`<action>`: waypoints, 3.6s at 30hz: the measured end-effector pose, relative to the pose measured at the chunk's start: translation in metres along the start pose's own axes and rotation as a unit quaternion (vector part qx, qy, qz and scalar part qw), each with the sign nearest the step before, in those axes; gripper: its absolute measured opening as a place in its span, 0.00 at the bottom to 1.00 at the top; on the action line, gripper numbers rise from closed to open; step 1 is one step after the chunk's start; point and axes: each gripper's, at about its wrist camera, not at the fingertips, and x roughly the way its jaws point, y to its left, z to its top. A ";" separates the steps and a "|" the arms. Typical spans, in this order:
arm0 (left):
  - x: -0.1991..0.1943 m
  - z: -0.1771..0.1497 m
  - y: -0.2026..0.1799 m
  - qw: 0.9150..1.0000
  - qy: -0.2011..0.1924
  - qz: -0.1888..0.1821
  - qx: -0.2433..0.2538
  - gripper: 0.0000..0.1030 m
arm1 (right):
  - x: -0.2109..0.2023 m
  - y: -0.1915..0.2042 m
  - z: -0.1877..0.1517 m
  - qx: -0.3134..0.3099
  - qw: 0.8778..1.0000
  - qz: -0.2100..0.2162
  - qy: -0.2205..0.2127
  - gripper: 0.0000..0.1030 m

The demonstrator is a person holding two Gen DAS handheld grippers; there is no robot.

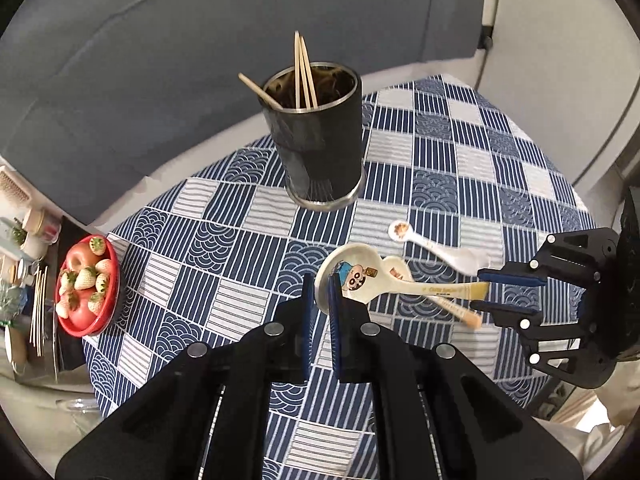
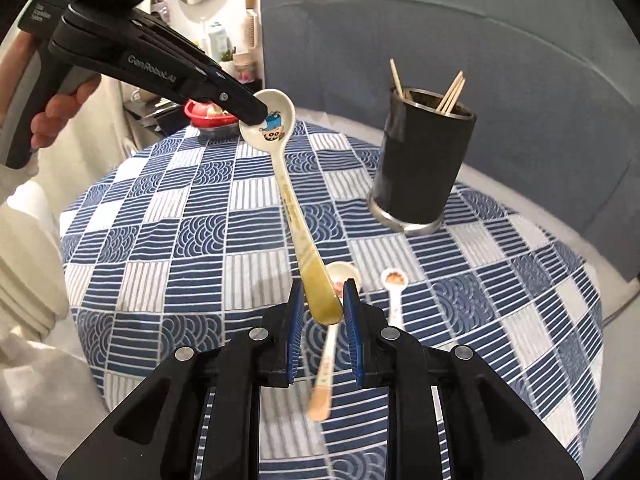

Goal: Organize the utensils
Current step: 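Lift the spoon and lower its handle into the black cup, then open the right gripper to release the spoon in the cup, then move the right gripper down toward the bear-print spoon on the cloth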

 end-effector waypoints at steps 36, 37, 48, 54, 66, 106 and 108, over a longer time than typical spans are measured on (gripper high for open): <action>-0.074 0.148 0.054 0.991 -0.093 0.094 -0.037 0.07 | 0.036 -0.105 0.164 -0.060 0.993 0.031 -0.096 0.17; -0.072 0.151 0.054 0.991 -0.092 0.095 -0.035 0.07 | 0.038 -0.107 0.165 -0.058 0.993 0.034 -0.095 0.17; -0.032 0.170 0.054 0.994 -0.062 0.093 -0.019 0.08 | 0.078 -0.124 0.165 -0.055 0.995 0.045 -0.063 0.15; -0.017 0.173 0.051 0.995 -0.051 0.087 -0.011 0.08 | 0.094 -0.129 0.161 -0.057 0.996 0.048 -0.045 0.15; 0.004 0.176 0.052 0.996 -0.028 0.086 -0.011 0.08 | 0.110 -0.128 0.158 -0.066 0.996 0.050 -0.030 0.15; 0.058 0.085 0.036 1.000 0.001 0.001 -0.030 0.93 | 0.037 -0.117 0.101 -0.044 0.999 -0.032 -0.001 0.84; 0.059 0.081 0.032 1.000 0.004 -0.006 -0.030 0.93 | 0.034 -0.113 0.098 -0.047 0.998 -0.032 0.006 0.84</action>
